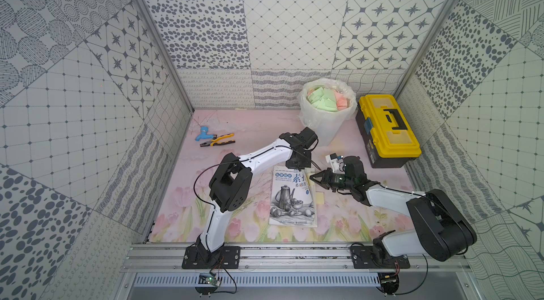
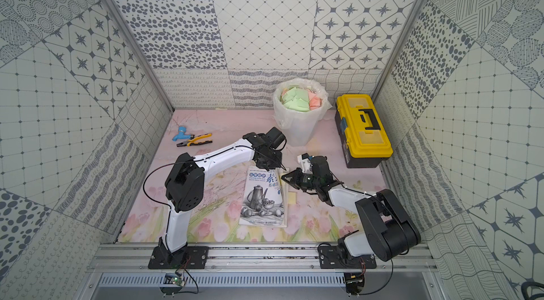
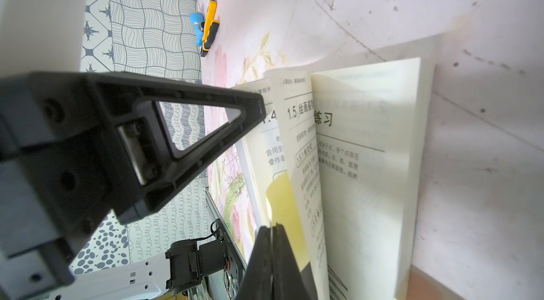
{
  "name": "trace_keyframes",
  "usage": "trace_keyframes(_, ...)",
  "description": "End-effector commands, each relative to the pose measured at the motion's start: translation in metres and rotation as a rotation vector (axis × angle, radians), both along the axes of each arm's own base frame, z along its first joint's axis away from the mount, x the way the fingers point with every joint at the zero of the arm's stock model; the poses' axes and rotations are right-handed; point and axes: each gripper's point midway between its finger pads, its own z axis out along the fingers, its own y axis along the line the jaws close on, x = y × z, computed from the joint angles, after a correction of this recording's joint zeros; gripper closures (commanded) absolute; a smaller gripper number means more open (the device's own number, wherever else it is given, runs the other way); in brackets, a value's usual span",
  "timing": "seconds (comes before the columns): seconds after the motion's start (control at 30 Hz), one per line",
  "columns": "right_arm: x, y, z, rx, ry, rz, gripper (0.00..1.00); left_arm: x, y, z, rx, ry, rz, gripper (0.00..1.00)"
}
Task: Peel off the used sticky note
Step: Open the book at the center of the board.
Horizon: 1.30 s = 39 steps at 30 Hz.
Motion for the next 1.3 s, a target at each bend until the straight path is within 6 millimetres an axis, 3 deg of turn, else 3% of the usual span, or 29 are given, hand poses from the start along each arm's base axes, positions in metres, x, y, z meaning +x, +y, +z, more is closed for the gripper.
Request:
trace_keyframes(0.0,0.002,0.003,0.006,-0.001,-0.038,0.007,0.96,-0.006,0.014,0.008,0.064,-0.029,-0.053,1.0)
trace_keyframes(0.2,0.002,0.001,0.007,-0.014,-0.041,0.006,0.95,-0.01,0.032,0.028,0.104,-0.084,-0.098,1.0)
trace_keyframes(0.3,0.002,-0.001,0.007,-0.033,-0.046,0.004,0.95,-0.012,0.051,0.035,0.158,-0.107,-0.116,1.0)
trace_keyframes(0.57,0.002,-0.007,-0.001,-0.083,-0.039,-0.004,0.93,-0.004,0.14,0.051,0.487,-0.206,-0.078,1.0)
trace_keyframes(0.8,0.005,-0.004,-0.001,-0.084,-0.04,0.024,0.93,0.006,0.21,0.045,0.821,-0.229,-0.006,1.0)
trace_keyframes(1.07,0.003,0.001,-0.004,-0.074,-0.028,0.06,0.92,0.034,0.239,0.032,1.092,-0.283,0.015,1.0)
trace_keyframes(1.27,0.001,0.0,-0.007,-0.077,-0.021,0.064,0.92,0.04,0.248,0.045,1.16,-0.335,0.095,0.71)
